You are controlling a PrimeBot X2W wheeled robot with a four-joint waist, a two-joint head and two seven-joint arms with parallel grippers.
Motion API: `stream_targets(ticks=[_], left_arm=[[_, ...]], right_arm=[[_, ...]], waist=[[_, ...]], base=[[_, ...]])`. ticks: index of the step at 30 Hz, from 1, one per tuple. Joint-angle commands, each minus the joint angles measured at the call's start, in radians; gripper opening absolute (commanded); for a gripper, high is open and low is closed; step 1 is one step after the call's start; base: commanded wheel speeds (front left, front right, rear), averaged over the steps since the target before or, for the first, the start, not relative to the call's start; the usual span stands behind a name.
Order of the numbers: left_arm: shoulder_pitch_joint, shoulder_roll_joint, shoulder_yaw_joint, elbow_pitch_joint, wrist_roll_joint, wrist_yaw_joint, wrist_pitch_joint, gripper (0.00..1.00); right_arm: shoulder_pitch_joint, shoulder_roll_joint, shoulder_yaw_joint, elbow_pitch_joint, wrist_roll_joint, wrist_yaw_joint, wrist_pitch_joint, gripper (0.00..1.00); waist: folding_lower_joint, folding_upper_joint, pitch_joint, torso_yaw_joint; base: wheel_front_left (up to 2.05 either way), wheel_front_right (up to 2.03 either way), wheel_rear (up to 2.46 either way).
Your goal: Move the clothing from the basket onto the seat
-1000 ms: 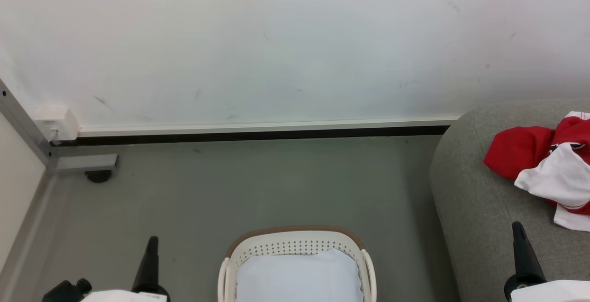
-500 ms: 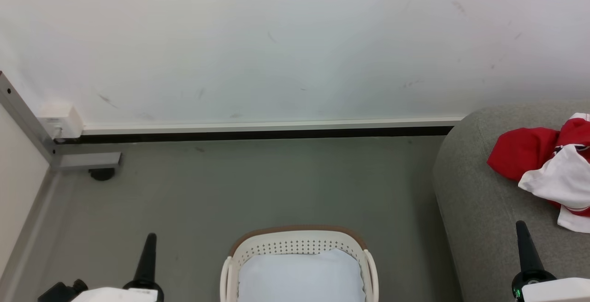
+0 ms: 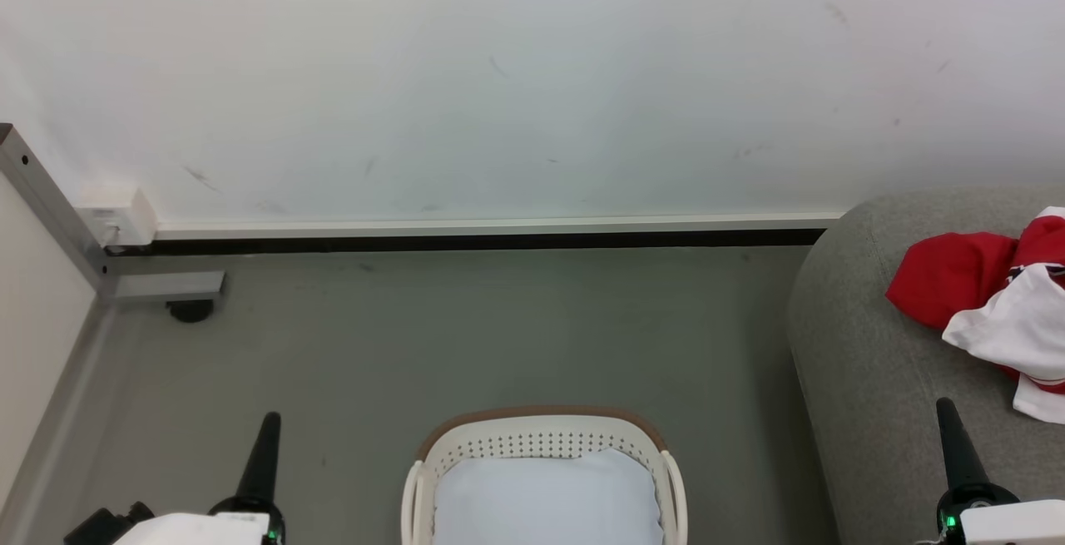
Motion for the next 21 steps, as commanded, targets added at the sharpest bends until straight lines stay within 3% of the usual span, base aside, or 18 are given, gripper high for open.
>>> stream_targets(ticks=[1, 21], left_arm=[[-0.018, 0.009, 0.007, -0.008, -0.036, -0.003, 0.008, 0.0], [-0.027, 0.01, 0.021, -0.009, -0.183, -0.008, 0.05, 0.0]], right_arm=[[-0.023, 0.0, -0.008, -0.007, 0.031, -0.001, 0.009, 0.0], [-0.026, 0.005, -0.032, -0.005, 0.165, -0.002, 0.05, 0.0]], waist=[[0.0, 0.0, 0.0, 0.002], [0.0, 0.0, 0.002, 0.015]], base=[[0.0, 0.0, 0.0], [0.0, 0.0, 0.0]])
